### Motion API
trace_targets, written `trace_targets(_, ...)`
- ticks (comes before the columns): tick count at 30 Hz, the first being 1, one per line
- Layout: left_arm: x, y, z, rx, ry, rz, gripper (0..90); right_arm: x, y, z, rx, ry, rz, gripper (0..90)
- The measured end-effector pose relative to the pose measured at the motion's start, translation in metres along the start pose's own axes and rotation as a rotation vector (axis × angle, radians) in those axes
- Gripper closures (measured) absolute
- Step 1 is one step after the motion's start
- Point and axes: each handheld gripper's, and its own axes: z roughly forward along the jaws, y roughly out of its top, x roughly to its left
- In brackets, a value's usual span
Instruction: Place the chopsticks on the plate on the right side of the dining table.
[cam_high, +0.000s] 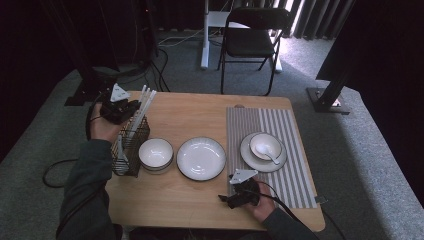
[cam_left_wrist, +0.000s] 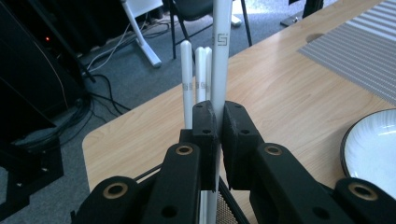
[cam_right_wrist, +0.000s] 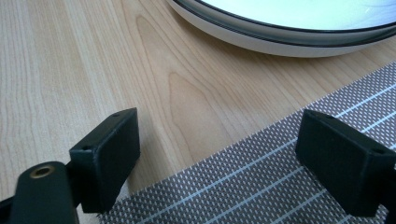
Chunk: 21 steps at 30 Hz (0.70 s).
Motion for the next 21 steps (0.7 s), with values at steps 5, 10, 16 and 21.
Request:
trace_targets(5,-0.002,0.002,-0.005,-0.022,-0.005,0.002,84.9,0.0,0.0,0.0,0.0,0.0,0.0,13.6)
trace_targets(10,-0.007,0.007,-0.009,-0.039,-0.011,0.016,84.9,0.0,0.0,0.0,0.0,0.0,0.0,13.6)
trace_targets(16,-0.012,0.014,-0.013,-0.062,-0.019,0.033,84.9,0.0,0.0,0.0,0.0,0.0,0.0,13.6)
trace_targets(21,-0.017,0.02,-0.015,-0.076,-0.027,0.05,84.8,0.0,0.0,0.0,0.0,0.0,0.0,13.5)
